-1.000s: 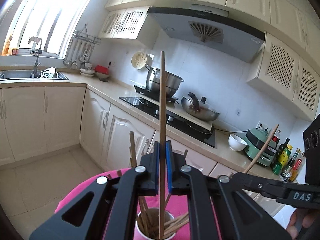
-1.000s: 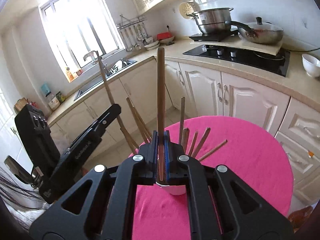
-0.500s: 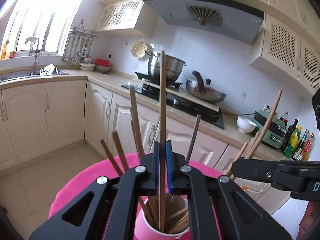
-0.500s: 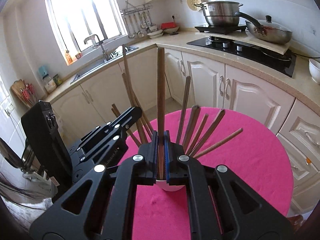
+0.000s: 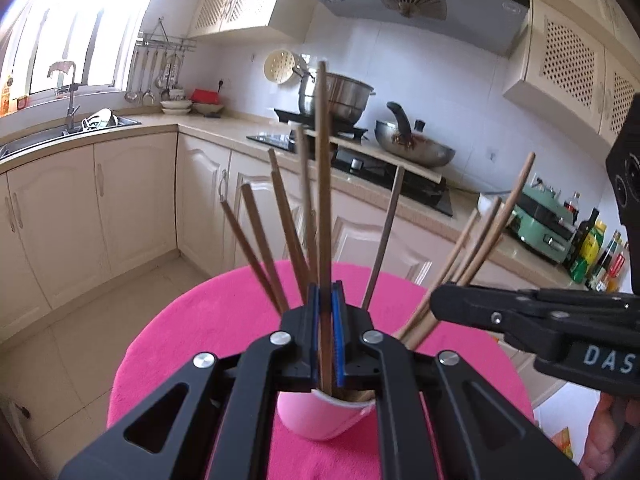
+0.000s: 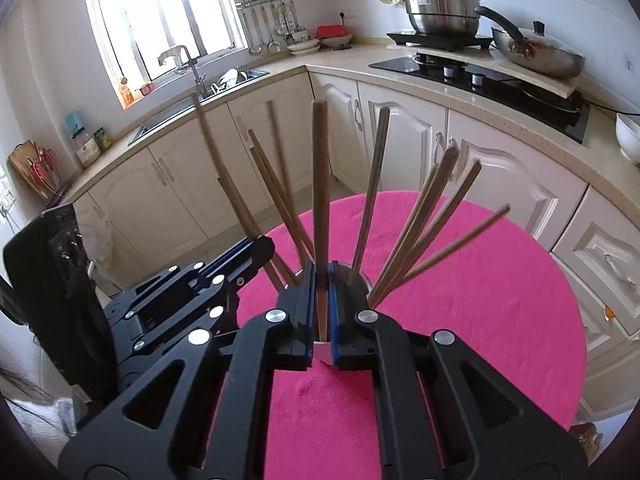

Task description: Organize utensils

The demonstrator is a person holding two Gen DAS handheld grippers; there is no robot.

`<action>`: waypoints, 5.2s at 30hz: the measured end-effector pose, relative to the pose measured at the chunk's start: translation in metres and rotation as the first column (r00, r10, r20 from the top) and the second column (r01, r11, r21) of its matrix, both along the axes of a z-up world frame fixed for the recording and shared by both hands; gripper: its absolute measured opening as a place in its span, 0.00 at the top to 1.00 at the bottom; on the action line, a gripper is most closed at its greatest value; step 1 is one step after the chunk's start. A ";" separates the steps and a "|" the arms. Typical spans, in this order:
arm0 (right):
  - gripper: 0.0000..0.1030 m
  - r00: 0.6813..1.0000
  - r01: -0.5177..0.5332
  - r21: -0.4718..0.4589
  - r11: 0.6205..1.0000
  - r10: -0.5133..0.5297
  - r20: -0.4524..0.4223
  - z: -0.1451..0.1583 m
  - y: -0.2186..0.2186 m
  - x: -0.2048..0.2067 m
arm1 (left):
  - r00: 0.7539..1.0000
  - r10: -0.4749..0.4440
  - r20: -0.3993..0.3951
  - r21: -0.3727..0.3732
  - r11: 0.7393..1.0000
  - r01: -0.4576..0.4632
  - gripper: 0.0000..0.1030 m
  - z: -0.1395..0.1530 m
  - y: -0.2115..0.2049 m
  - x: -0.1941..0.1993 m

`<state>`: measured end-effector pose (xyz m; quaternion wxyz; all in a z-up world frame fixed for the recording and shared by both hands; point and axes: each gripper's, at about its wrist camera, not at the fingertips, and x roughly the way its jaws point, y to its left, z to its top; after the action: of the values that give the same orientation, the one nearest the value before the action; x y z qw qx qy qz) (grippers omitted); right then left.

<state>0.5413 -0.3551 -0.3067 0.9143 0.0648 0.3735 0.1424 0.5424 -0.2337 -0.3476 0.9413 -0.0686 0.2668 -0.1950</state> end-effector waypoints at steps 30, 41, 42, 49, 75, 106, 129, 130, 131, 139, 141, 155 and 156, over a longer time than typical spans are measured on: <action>0.93 0.995 0.072 -0.088 0.993 -0.078 -0.059 -0.025 0.030 -0.012 | 0.971 0.133 -0.200 0.194 0.976 -0.093 0.60 0.018 0.051 -0.014; 0.50 0.985 0.169 -0.048 0.984 -0.170 -0.010 -0.001 0.029 -0.034 | 0.978 0.110 -0.180 0.208 0.975 -0.071 0.60 0.043 0.071 -0.040; 0.50 0.985 0.172 -0.048 0.984 -0.173 -0.008 0.002 0.030 -0.036 | 0.979 0.109 -0.174 0.210 0.975 -0.072 0.60 0.047 0.074 -0.044; 0.50 0.981 0.193 -0.053 0.980 -0.191 0.036 0.030 0.034 -0.063 | 0.985 0.107 -0.133 0.234 0.969 -0.074 0.57 0.068 0.080 -0.073; 0.25 0.950 0.205 -0.140 0.969 -0.162 0.265 0.177 0.070 -0.385 | 0.979 0.197 0.057 0.233 0.951 -0.205 0.39 0.217 0.106 -0.393; 0.16 0.821 0.455 -0.090 0.886 -0.378 0.429 0.262 0.242 -0.719 | 0.961 -0.055 0.271 0.159 0.987 0.011 0.36 0.324 0.261 -0.691; 0.16 0.811 0.459 -0.074 0.885 -0.384 0.441 0.271 0.245 -0.751 | 0.945 -0.027 0.326 0.162 0.986 -0.028 0.36 0.340 0.268 -0.732; 0.16 0.811 0.460 -0.075 0.885 -0.384 0.441 0.271 0.246 -0.752 | 0.944 -0.026 0.328 0.163 0.986 -0.029 0.36 0.340 0.268 -0.733; 0.16 0.810 0.461 -0.075 0.884 -0.385 0.442 0.271 0.246 -0.752 | 0.944 -0.026 0.328 0.163 0.986 -0.029 0.36 0.340 0.268 -0.734; 0.16 0.807 0.468 -0.074 0.881 -0.392 0.442 0.273 0.245 -0.755 | 0.944 -0.036 0.329 0.157 0.987 -0.017 0.36 0.340 0.266 -0.737; 0.16 0.806 0.470 -0.074 0.879 -0.394 0.442 0.273 0.246 -0.755 | 0.943 -0.038 0.330 0.158 0.987 -0.015 0.36 0.341 0.267 -0.737; 0.16 0.808 0.472 -0.078 0.878 -0.395 0.437 0.272 0.250 -0.758 | 0.942 -0.045 0.332 0.159 0.987 -0.009 0.36 0.342 0.273 -0.735; 0.16 0.809 0.471 -0.079 0.879 -0.395 0.436 0.272 0.250 -0.758 | 0.943 -0.045 0.331 0.159 0.987 -0.009 0.36 0.341 0.273 -0.735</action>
<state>-0.2170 -0.1052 -0.0344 0.9817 0.0332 0.1614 -0.0952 -0.1927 0.0397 -0.0065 0.9735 0.0425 0.1189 -0.1907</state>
